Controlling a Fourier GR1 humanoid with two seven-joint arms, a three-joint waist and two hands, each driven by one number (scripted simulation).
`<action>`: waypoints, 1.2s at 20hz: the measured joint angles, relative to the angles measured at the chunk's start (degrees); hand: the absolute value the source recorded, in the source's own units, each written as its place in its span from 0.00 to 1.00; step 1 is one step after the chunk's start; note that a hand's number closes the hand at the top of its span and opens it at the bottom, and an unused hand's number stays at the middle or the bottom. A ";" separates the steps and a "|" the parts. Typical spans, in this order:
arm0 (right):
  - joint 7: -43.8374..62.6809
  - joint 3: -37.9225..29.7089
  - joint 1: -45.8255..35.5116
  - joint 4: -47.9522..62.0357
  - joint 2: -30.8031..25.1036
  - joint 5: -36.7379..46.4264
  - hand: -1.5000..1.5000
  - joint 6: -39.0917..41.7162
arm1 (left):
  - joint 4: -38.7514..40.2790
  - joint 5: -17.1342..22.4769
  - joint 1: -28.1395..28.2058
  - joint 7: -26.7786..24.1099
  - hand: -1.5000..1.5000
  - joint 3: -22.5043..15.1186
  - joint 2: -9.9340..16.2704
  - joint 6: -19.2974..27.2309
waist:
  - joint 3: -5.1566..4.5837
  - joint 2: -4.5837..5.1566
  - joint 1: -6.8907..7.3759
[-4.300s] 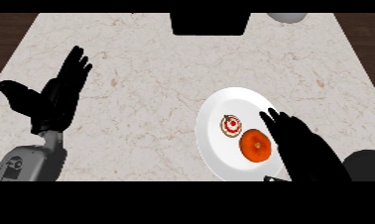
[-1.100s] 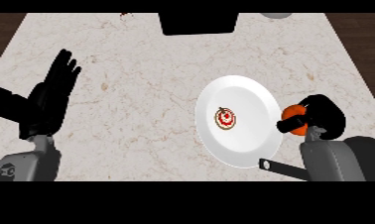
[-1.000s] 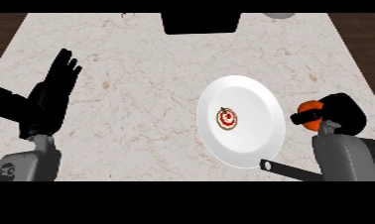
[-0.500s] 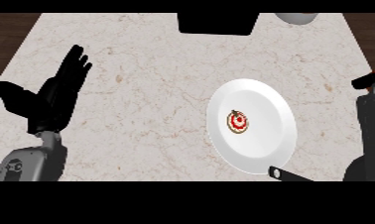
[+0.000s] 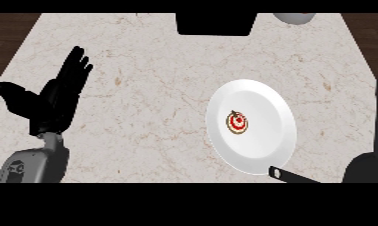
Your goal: Pick the squash from the plate and place it in the pan
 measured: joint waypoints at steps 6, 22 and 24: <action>-0.44 -4.18 4.14 -8.19 3.37 6.33 1.00 0.11 | 0.36 -0.06 0.67 -0.20 0.50 1.06 0.19 0.55 | 0.05 -0.46 -1.72; -8.60 -13.25 34.13 -41.21 17.81 -0.73 1.00 -5.34 | -0.97 -0.30 1.93 -0.23 0.50 1.40 -0.09 0.45 | 0.17 -0.47 -2.36; -9.34 -13.33 38.22 -40.04 18.29 -4.63 1.00 -8.85 | -0.71 -0.19 2.53 -0.96 0.50 1.42 -0.26 0.03 | 0.19 -0.41 -2.20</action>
